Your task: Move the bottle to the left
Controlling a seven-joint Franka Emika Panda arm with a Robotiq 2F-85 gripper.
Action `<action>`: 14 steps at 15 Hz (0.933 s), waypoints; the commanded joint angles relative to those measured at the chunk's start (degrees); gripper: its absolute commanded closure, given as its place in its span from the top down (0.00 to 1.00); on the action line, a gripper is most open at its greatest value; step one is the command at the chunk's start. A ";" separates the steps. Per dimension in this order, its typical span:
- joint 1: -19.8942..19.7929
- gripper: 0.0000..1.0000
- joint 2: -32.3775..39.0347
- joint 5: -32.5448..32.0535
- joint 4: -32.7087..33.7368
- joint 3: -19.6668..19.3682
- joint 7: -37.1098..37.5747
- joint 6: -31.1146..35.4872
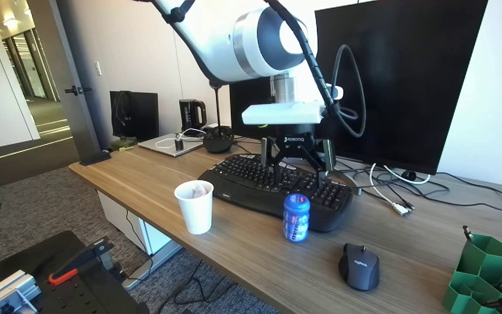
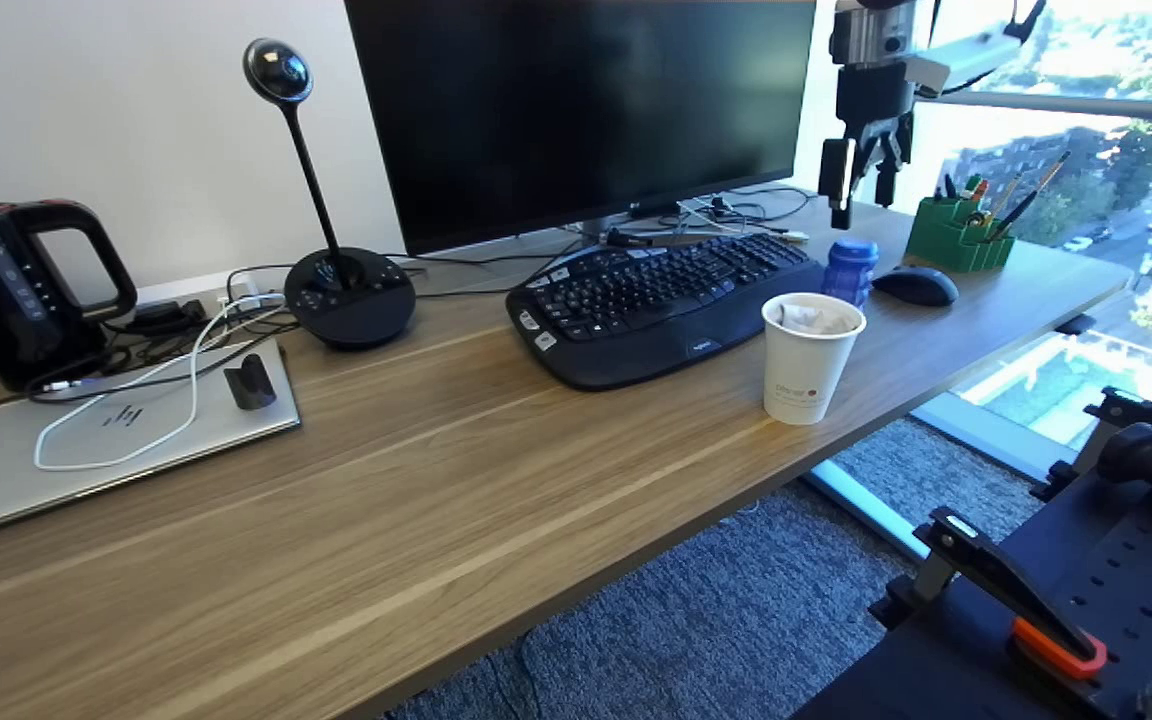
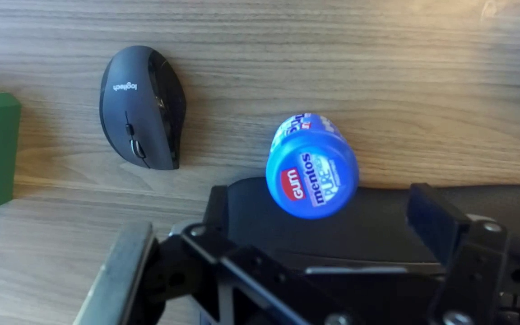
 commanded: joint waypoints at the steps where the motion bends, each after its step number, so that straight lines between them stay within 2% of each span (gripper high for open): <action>1: -0.25 1.00 1.09 1.51 3.63 0.74 -1.67 -3.16; 6: -0.82 1.00 2.46 4.21 7.55 1.57 -3.14 -8.62; 14: -1.33 1.00 4.30 5.01 11.31 1.13 -3.45 -12.73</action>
